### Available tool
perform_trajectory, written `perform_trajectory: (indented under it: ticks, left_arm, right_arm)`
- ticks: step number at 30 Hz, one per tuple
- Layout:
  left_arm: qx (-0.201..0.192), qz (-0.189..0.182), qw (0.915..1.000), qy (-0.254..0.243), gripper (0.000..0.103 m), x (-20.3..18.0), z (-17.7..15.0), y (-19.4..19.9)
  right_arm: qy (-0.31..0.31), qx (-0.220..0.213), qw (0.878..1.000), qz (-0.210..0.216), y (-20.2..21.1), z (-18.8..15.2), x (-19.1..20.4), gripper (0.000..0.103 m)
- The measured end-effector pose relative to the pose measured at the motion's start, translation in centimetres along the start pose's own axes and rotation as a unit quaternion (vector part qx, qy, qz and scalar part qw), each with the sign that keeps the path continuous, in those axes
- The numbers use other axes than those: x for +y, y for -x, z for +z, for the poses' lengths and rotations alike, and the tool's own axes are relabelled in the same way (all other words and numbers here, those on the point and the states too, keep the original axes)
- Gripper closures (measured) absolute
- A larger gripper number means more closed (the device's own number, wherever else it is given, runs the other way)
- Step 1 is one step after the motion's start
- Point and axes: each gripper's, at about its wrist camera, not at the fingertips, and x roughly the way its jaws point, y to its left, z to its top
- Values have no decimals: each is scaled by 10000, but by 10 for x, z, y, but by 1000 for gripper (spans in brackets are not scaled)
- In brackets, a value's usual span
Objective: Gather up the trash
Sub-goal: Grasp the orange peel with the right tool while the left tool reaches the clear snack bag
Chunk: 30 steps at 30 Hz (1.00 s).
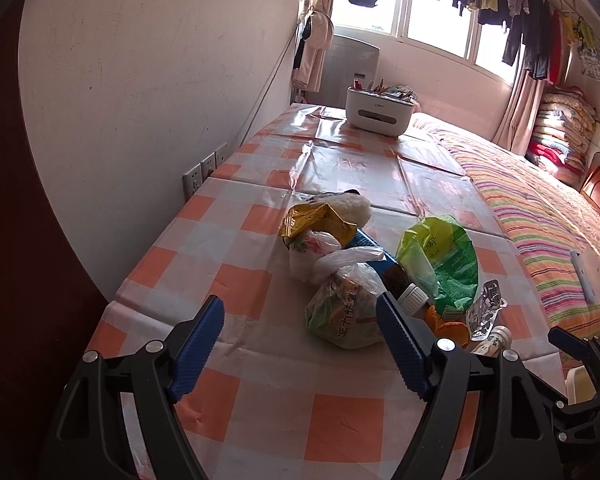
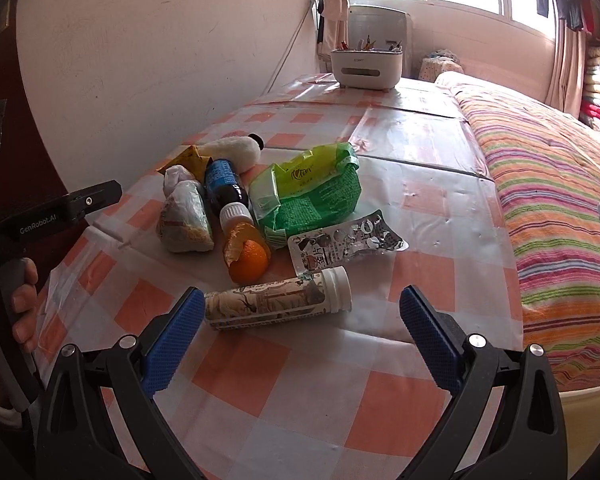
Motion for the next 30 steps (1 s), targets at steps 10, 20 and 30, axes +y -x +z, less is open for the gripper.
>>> perform_trajectory:
  ticks: [10, 20, 30]
  left_arm:
    - [154, 126, 9997, 160, 27, 17, 2, -8]
    - [194, 249, 9986, 414, 27, 39, 4, -9]
    - [316, 164, 9989, 314, 27, 29, 3, -16]
  right_arm:
    - [540, 396, 9976, 196, -37, 26, 34, 7]
    - [515, 912, 9942, 239, -78, 35, 43, 16]
    - [274, 1227, 9915, 323, -99, 30, 32, 70]
